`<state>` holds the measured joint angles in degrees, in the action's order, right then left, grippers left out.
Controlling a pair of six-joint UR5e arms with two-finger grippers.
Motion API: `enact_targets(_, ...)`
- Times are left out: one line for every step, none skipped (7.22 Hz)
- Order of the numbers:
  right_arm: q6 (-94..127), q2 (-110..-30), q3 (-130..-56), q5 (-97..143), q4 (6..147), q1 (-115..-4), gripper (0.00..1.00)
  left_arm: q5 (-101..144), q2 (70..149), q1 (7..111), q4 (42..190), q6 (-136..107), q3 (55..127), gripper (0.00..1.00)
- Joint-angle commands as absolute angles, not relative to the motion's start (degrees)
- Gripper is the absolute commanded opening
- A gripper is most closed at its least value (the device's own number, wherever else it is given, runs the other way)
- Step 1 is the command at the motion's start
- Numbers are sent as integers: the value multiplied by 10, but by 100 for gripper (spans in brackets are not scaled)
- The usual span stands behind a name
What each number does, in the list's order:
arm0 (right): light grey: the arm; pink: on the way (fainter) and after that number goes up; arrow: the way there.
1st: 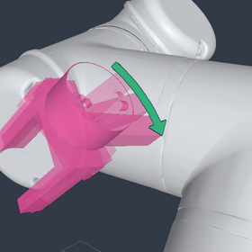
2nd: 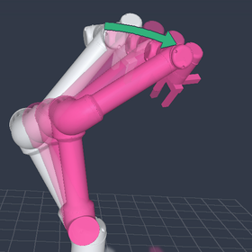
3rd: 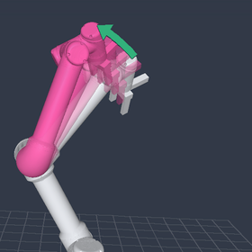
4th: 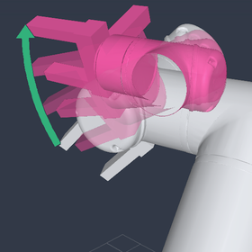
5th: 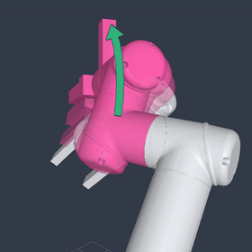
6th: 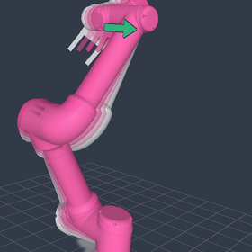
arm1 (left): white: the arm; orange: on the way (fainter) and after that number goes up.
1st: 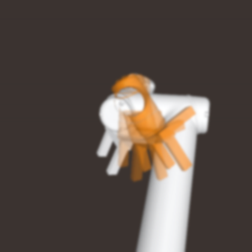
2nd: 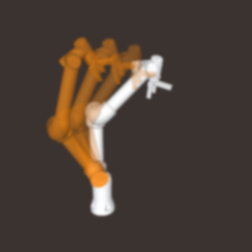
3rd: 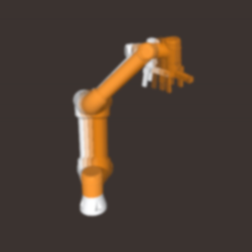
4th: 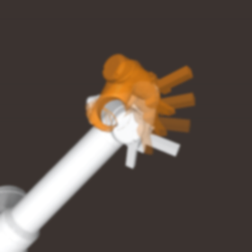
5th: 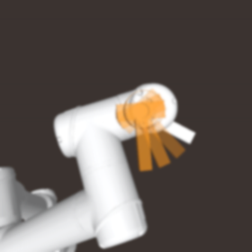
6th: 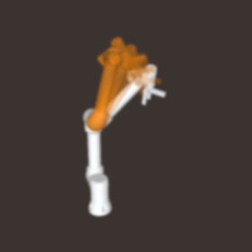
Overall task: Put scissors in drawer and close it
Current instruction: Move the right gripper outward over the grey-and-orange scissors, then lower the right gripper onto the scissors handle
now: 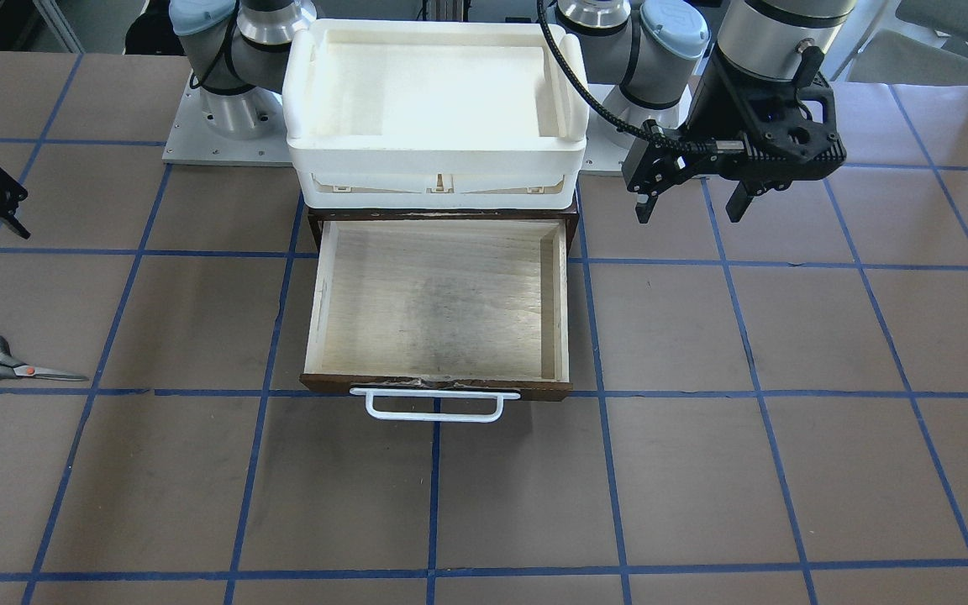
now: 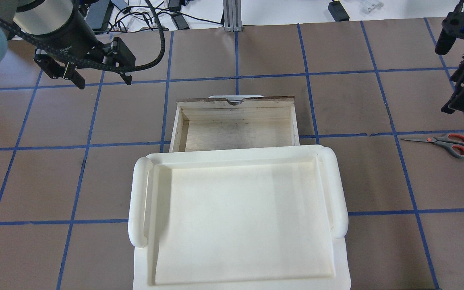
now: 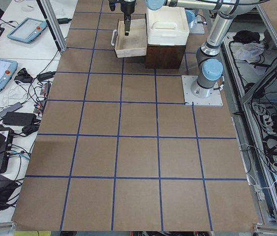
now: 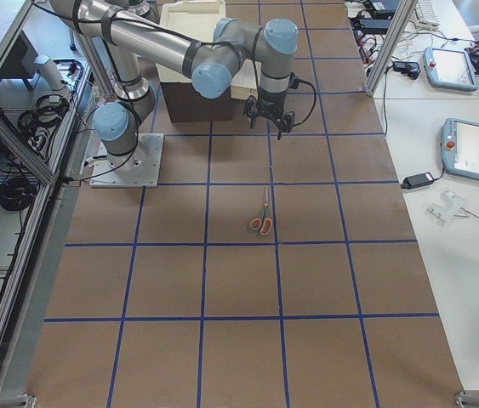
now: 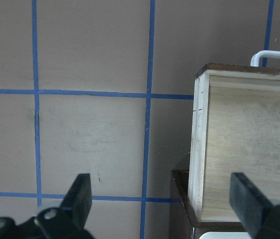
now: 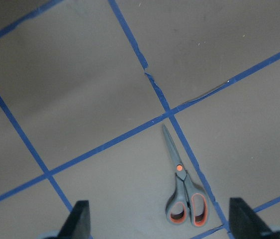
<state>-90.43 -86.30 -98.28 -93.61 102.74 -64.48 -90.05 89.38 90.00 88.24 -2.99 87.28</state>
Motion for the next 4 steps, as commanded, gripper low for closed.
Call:
enact_targets(-1085, -816, -1024, -922, 1078, -600, 99, -903, 894, 900, 883, -30, 873, 100)
enact_targets(-1135, -791, -1027, -905, 1085, -564, 100, -901, 899, 901, 882, -30, 873, 100)
enact_targets(-1184, -774, -1034, -906, 1105, -555, 100, -901, 898, 901, 882, -30, 873, 100)
enact_targets(-1221, -761, -1048, -915, 1181, -555, 100, -901, 898, 901, 882, -30, 873, 100)
